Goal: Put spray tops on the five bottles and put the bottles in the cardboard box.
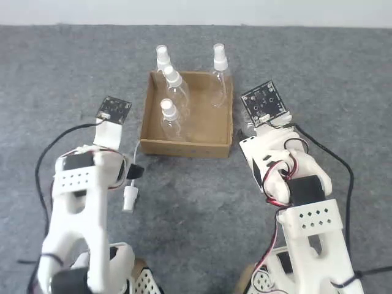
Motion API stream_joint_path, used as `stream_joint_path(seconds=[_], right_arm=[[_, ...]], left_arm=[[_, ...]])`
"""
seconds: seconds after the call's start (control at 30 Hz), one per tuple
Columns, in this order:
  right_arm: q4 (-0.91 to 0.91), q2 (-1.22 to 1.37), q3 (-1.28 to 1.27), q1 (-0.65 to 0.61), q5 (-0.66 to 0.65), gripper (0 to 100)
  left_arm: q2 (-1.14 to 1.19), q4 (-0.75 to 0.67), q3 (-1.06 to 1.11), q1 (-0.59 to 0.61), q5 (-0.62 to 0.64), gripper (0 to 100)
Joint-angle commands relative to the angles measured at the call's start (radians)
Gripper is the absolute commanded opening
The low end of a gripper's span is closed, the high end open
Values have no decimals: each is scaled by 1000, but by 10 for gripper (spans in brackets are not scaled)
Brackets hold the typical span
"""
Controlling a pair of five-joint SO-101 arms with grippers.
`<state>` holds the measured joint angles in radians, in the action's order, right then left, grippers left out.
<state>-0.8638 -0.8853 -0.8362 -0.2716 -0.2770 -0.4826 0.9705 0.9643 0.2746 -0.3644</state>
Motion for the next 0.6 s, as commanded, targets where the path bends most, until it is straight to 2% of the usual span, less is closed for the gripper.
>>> stream_joint_path(seconds=[0.0,0.1,0.37,0.57], right_arm=[[27,-38,9,7,9,15],[27,-38,9,7,9,15],[27,-38,9,7,9,15],[27,-38,9,7,9,15]], left_arm=[[130,-157,-13,-6,37,305],[230,-180,-59,8,38,305],[468,-135,-298,109,38,305],[615,-20,-483,178,38,287]])
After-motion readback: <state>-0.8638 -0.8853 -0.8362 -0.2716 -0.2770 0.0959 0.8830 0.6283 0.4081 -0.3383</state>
